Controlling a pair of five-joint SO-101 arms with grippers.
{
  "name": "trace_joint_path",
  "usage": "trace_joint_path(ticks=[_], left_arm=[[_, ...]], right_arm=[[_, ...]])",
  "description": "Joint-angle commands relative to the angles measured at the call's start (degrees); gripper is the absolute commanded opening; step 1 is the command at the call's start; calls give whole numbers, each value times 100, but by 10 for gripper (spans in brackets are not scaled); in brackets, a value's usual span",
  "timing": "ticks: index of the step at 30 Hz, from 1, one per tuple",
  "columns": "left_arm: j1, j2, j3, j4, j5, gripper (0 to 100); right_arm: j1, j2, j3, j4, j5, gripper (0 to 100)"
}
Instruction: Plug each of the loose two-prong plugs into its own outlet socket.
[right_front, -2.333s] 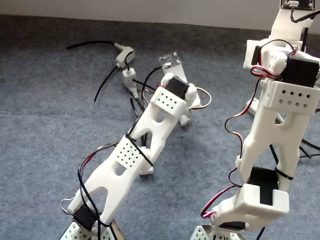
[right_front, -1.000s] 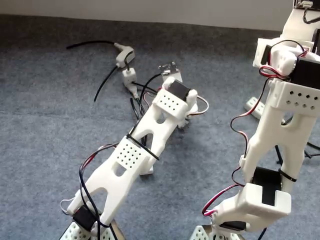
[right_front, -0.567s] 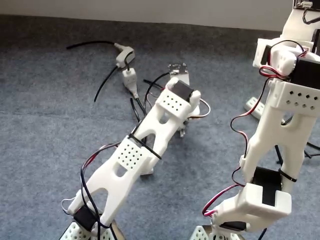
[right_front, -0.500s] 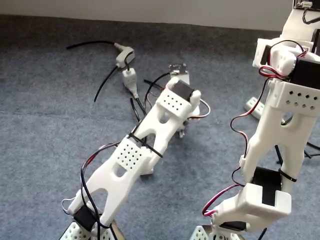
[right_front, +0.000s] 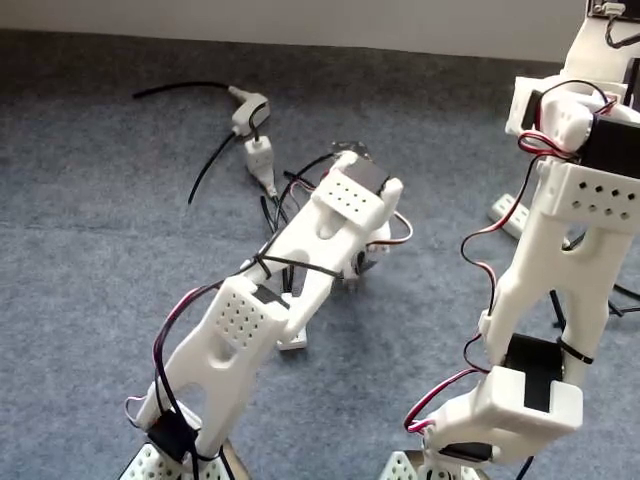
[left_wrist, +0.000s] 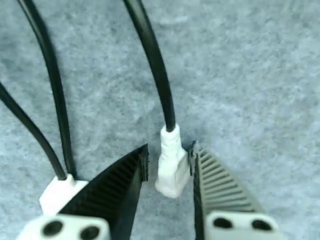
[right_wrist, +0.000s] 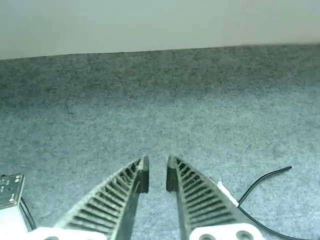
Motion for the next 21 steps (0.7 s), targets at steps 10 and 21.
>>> trace_joint_path(ticks=[10,21], left_arm=[[119,-330,488,-413,-510,158],[119,-180,-136,-448,-510,158]], right_arm=[[57,523,-259,-101,-18,80],[57,523,-259,-101,-18,80]])
